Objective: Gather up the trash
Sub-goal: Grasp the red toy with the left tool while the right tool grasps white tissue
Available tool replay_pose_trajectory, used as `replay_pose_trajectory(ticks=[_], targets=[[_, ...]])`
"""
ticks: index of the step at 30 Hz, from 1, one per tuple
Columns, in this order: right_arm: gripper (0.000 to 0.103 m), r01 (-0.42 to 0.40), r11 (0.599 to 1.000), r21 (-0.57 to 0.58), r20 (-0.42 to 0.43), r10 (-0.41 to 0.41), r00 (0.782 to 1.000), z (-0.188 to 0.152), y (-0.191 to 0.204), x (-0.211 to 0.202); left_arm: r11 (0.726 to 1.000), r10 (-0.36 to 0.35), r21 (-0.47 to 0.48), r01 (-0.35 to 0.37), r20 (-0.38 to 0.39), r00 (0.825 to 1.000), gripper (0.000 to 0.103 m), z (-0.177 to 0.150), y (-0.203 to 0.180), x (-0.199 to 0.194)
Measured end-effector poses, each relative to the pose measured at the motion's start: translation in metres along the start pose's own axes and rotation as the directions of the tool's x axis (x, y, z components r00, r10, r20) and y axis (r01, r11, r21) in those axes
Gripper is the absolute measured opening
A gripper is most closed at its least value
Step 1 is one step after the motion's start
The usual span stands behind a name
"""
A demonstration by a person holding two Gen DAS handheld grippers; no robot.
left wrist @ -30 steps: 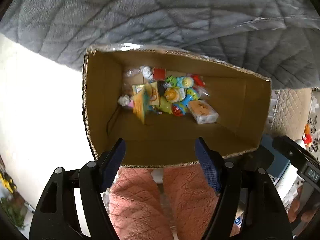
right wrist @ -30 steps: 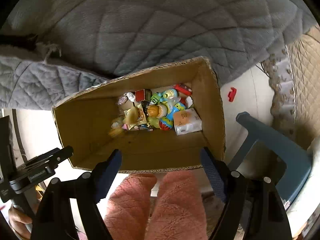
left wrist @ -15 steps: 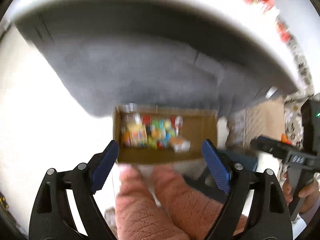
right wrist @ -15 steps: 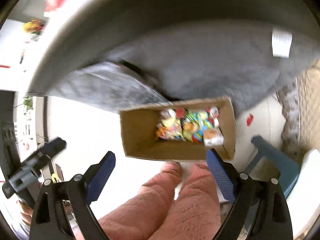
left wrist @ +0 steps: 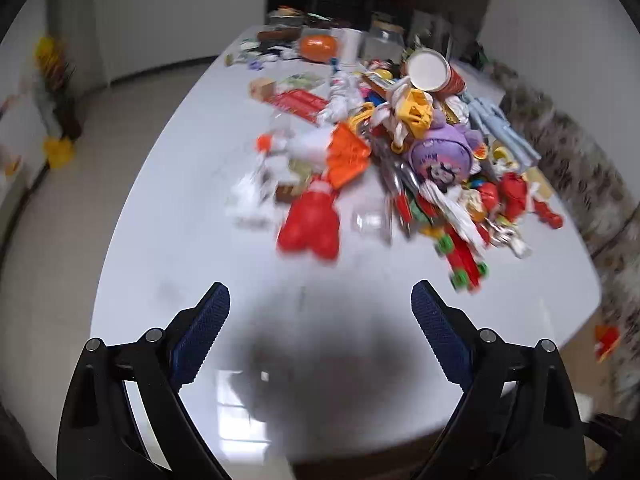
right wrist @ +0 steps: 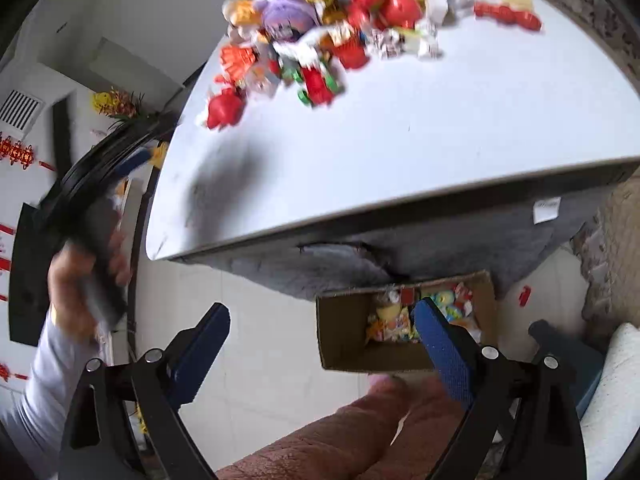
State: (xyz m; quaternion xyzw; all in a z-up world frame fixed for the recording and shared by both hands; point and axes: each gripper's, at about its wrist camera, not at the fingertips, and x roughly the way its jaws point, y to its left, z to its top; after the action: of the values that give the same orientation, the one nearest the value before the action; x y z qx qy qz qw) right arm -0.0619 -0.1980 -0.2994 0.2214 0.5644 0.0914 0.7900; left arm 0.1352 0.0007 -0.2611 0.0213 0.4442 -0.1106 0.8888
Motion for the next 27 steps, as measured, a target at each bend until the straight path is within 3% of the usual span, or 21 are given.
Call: replay_pose_trajectory(ticks=[3, 7, 9, 10, 12, 14, 17, 22, 27], targets=[[0.093, 0.049, 0.999, -0.008, 0.024, -0.049, 0.999, -0.004, 0.004, -0.009, 0.998, 0.037, 0.052, -0.034, -0.046, 0.998, 0.09, 0.021, -0.006, 0.032], [0.093, 0.105, 0.994, -0.002, 0.043, -0.105, 0.994, -0.012, 0.001, -0.017, 0.999, 0.028, 0.031, -0.024, -0.131, 0.991, 0.09, 0.032, -0.002, 0.072], [0.093, 0.116, 0.993, 0.014, 0.049, -0.117, 0.992, -0.015, -0.004, -0.021, 1.0, -0.01, 0.001, 0.01, -0.175, 0.985, 0.077, 0.034, 0.005, 0.089], [0.093, 0.124, 0.992, 0.025, 0.052, -0.125, 0.991, -0.016, -0.006, -0.023, 1.0, -0.008, -0.01, 0.006, -0.193, 0.981, 0.053, 0.033, 0.007, 0.093], [0.093, 0.131, 0.991, 0.041, 0.056, -0.133, 0.989, -0.017, -0.008, -0.025, 0.996, -0.069, -0.074, 0.054, -0.214, 0.974, 0.054, 0.03, 0.018, 0.099], [0.093, 0.132, 0.99, 0.052, 0.06, -0.135, 0.989, -0.017, -0.009, -0.025, 0.987, -0.131, -0.122, 0.107, -0.206, 0.97, 0.053, 0.025, 0.026, 0.095], [0.093, 0.127, 0.991, 0.044, 0.064, -0.13, 0.989, -0.014, -0.005, -0.025, 0.979, -0.185, -0.12, 0.165, -0.171, 0.968, 0.053, 0.012, 0.031, 0.073], [0.093, 0.109, 0.994, -0.022, 0.041, -0.108, 0.993, 0.0, 0.012, -0.011, 0.93, -0.324, -0.219, 0.294, -0.117, 0.939, 0.053, -0.031, 0.054, 0.03], [0.093, 0.083, 0.988, -0.13, 0.019, -0.081, 0.997, 0.033, 0.046, 0.015, 0.899, -0.346, -0.32, 0.3, -0.096, 0.933, 0.053, -0.073, 0.083, 0.007]])
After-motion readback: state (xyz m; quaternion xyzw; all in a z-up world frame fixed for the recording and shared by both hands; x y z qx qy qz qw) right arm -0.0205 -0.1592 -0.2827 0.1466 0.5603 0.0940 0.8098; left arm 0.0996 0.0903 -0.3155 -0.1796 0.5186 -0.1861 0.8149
